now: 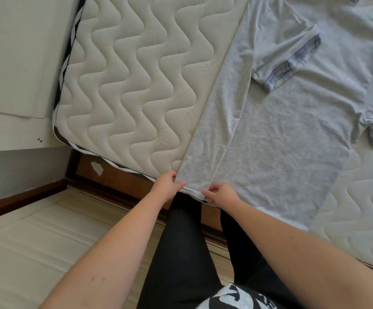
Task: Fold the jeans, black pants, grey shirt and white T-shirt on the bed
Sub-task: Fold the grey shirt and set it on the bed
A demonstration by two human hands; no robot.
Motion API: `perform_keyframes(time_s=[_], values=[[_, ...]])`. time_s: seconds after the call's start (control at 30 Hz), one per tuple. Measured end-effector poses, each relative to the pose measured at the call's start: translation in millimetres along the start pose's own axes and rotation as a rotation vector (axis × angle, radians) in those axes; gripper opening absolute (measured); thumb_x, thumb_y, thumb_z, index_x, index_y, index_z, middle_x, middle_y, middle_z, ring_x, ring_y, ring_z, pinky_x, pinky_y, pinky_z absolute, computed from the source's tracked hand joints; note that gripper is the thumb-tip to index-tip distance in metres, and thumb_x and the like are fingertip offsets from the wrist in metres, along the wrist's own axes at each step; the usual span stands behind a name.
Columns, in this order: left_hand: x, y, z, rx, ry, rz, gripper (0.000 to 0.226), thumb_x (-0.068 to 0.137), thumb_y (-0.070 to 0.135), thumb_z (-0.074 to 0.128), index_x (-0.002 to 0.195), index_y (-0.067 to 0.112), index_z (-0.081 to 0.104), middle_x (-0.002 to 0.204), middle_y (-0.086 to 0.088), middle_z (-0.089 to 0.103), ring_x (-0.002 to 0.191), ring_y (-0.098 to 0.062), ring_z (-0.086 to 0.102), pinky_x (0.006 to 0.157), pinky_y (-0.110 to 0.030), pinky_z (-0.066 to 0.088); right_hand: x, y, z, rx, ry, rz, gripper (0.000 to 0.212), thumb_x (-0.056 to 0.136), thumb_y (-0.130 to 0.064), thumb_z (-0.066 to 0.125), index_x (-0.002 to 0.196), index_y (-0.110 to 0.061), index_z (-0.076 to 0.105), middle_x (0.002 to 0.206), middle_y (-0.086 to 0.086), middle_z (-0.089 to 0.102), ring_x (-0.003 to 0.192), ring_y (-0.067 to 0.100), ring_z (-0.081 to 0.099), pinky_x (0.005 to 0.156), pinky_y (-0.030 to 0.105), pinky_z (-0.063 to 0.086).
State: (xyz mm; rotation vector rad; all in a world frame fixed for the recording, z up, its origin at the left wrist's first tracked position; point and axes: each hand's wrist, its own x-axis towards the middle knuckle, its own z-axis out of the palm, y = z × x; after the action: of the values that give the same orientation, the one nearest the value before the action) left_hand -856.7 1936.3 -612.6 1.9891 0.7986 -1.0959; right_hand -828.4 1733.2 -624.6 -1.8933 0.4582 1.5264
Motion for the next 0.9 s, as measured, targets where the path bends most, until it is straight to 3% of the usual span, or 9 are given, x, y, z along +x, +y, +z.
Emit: perform_keyframes(time_s=[0.07, 0.13, 0.27, 0.43, 0.53, 0.7, 0.8, 0.9], values=[[0, 3, 0, -0.023, 0.032, -0.005, 0.027, 0.093, 0.04, 0.06, 0.111, 0.02, 0.058, 0.095, 0.007, 0.058, 0.089, -0.014, 0.055, 0.077, -0.028, 0.042, -1, -5, 3, -0.047, -0.018, 0.014, 0.018, 0.086, -0.039, 0.071, 0.087, -0.022, 0.066, 0.076, -0.007, 0.069, 0.064, 0.004, 0.066, 0.055, 0.016, 0.048], [0, 2, 1, -0.007, 0.069, -0.005, 0.015, 0.095, 0.036, 0.058, 0.101, 0.022, 0.056, 0.088, 0.009, 0.058, 0.086, -0.016, 0.056, 0.072, -0.028, 0.041, -1, -9, 5, -0.139, -0.019, 0.02, 0.016, 0.088, -0.038, 0.068, 0.08, -0.024, 0.064, 0.069, -0.009, 0.065, 0.059, 0.002, 0.061, 0.046, 0.014, 0.04], [-6, -5, 7, 0.039, 0.118, -0.021, 0.008, 0.096, 0.028, 0.058, 0.092, 0.023, 0.054, 0.078, 0.01, 0.055, 0.072, -0.01, 0.053, 0.058, -0.023, 0.036, 0, -7, 11, -0.255, -0.002, 0.039, 0.022, 0.091, -0.036, 0.063, 0.073, -0.025, 0.058, 0.072, -0.004, 0.064, 0.063, 0.009, 0.061, 0.049, 0.02, 0.039], [-9, -2, 8, 0.135, 0.141, -0.014, 0.02, 0.092, 0.031, 0.064, 0.106, 0.019, 0.056, 0.093, 0.004, 0.06, 0.083, -0.015, 0.057, 0.069, -0.03, 0.044, 0, -13, 3, -0.355, 0.036, 0.049, 0.033, 0.09, -0.053, 0.058, 0.071, -0.026, 0.059, 0.07, -0.003, 0.064, 0.065, 0.012, 0.062, 0.054, 0.025, 0.045], [-1, 17, -1, 0.109, 0.257, 0.089, 0.027, 0.09, 0.034, 0.064, 0.111, 0.02, 0.054, 0.1, 0.006, 0.055, 0.089, -0.014, 0.056, 0.074, -0.03, 0.046, 2, -29, -28, -0.265, 0.192, 0.014, 0.041, 0.089, -0.06, 0.055, 0.065, -0.026, 0.059, 0.064, -0.004, 0.062, 0.062, 0.013, 0.061, 0.054, 0.026, 0.043], [34, 83, -22, -0.024, 0.313, 0.267, 0.032, 0.09, 0.026, 0.065, 0.118, 0.013, 0.057, 0.11, -0.003, 0.057, 0.096, -0.02, 0.059, 0.088, -0.035, 0.049, 19, -75, -98, 0.2, 0.508, -0.122, 0.03, 0.09, -0.048, 0.062, 0.097, -0.019, 0.067, 0.085, -0.007, 0.069, 0.072, 0.015, 0.07, 0.075, 0.037, 0.057], [61, 129, -33, -0.088, 0.346, 0.267, 0.033, 0.089, 0.025, 0.067, 0.117, 0.009, 0.059, 0.113, -0.01, 0.061, 0.098, -0.025, 0.06, 0.09, -0.036, 0.047, 35, -107, -131, 0.35, 0.552, -0.182, 0.031, 0.089, -0.042, 0.066, 0.106, -0.016, 0.064, 0.086, -0.01, 0.066, 0.065, 0.014, 0.069, 0.075, 0.038, 0.059], [85, 165, -41, -0.069, 0.353, 0.21, 0.029, 0.087, 0.024, 0.068, 0.112, 0.01, 0.061, 0.109, -0.011, 0.064, 0.1, -0.028, 0.06, 0.085, -0.035, 0.046, 50, -127, -152, 0.275, 0.541, -0.173, 0.02, 0.087, -0.037, 0.066, 0.093, -0.018, 0.066, 0.082, -0.005, 0.068, 0.071, 0.019, 0.071, 0.079, 0.042, 0.058]])
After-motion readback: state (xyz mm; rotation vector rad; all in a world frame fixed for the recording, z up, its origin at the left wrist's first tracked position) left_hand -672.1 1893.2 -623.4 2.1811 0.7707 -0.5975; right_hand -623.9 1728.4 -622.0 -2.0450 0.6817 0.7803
